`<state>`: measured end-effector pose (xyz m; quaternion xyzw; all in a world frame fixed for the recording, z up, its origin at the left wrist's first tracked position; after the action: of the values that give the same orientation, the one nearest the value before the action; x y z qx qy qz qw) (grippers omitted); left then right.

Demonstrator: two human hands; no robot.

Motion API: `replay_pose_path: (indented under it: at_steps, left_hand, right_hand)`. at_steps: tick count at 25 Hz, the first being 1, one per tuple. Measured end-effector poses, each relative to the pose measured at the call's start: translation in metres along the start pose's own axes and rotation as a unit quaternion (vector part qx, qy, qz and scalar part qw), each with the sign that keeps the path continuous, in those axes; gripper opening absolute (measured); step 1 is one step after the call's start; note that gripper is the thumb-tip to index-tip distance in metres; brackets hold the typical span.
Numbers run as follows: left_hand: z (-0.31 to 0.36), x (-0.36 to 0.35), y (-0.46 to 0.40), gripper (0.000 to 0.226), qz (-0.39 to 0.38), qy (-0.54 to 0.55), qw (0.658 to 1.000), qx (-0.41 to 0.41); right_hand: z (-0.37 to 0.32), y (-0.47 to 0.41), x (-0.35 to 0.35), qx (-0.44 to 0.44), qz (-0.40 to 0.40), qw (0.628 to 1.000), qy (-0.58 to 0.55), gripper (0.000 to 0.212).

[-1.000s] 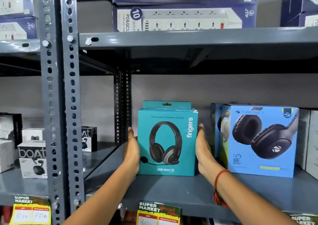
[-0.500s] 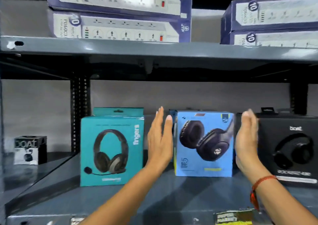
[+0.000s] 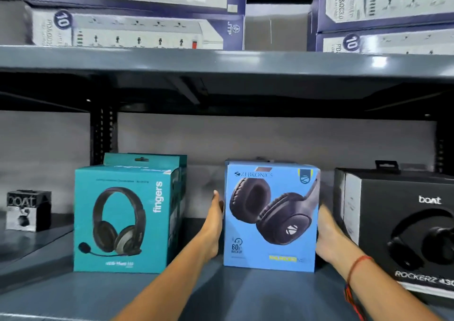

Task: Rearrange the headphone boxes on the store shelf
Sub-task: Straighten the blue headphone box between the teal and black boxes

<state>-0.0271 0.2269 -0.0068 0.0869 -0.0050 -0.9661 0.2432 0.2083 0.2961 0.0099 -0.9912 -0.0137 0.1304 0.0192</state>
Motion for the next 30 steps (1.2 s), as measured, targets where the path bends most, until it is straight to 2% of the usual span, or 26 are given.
replay_pose_path:
  at_steps: [5,10,20,30]
  left_hand:
    - [-0.010,-0.005,-0.006,0.081,0.003,0.035,0.999,0.020]
    - [-0.016,0.002,-0.006,0.079,0.034,0.046,0.998,0.036]
    - [-0.017,0.014,0.023,0.084,0.039,0.057,0.997,0.044]
    - [-0.016,0.017,0.028,0.077,0.050,0.045,0.997,0.040]
  right_hand:
    - [0.002,-0.003,-0.001,0.017,0.031,0.999,-0.011,0.054]
    - [0.015,0.003,-0.003,-0.025,0.064,0.996,-0.054,0.071]
    - [0.018,0.029,0.008,0.000,0.115,0.991,-0.070,0.064]
    - [0.013,0.038,0.006,0.007,0.140,0.989,-0.051,0.066]
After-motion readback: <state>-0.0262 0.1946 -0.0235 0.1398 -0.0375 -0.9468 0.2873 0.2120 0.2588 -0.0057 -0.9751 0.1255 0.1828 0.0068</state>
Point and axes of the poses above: each hand's wrist, its own y-axis away from the middle knuckle, its own x-axis out of the back of the hand, z = x × y, the point moved 9 cm from there along -y, towards the middle knuckle, and after that the axes turned 10 degrees about z, right-handed, at the moved point
